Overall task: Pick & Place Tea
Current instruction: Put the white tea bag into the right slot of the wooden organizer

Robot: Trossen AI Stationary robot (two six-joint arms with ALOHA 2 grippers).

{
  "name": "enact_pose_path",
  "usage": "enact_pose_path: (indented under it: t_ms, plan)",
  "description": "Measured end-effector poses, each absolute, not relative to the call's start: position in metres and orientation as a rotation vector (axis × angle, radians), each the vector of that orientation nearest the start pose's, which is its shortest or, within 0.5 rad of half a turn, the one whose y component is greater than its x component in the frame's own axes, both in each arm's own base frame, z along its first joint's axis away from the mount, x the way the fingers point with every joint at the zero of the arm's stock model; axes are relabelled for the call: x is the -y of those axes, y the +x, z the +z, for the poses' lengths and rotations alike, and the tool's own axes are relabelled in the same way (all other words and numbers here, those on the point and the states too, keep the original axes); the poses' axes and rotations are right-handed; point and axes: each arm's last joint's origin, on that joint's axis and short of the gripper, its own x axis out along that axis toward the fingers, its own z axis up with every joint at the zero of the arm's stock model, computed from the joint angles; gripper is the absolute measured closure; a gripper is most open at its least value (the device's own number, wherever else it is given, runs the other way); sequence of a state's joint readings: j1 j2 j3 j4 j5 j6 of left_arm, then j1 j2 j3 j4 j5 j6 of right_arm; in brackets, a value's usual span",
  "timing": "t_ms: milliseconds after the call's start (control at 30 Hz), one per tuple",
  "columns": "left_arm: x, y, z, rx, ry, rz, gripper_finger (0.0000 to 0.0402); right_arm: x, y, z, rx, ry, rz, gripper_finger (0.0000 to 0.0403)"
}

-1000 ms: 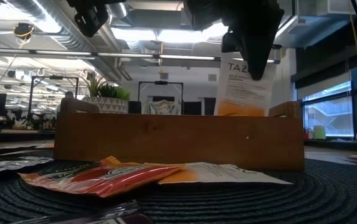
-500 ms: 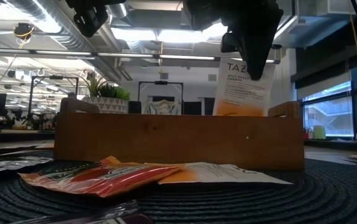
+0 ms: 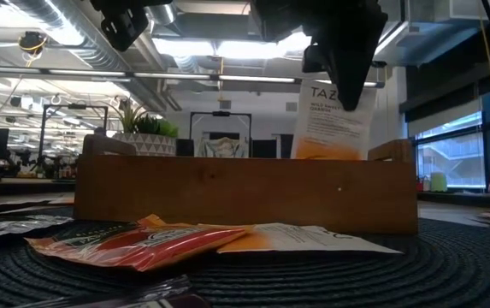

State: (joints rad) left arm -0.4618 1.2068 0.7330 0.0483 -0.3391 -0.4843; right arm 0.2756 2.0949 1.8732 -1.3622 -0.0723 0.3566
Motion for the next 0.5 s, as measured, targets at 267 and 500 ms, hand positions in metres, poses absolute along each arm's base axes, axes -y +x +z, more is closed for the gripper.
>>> enact_pose_path:
  t_ms: [267,500]
  plan:
    - [0.106,0.235,0.253,-0.411,-0.311,-0.023,0.0394,-0.114,0.394,0.218,-1.661,0.085,-0.010,0.0395]
    - [0.106,0.235,0.253,-0.411,-0.311,-0.023,0.0399,-0.114,0.395,0.217,-1.658,0.085,-0.008,0.0395]
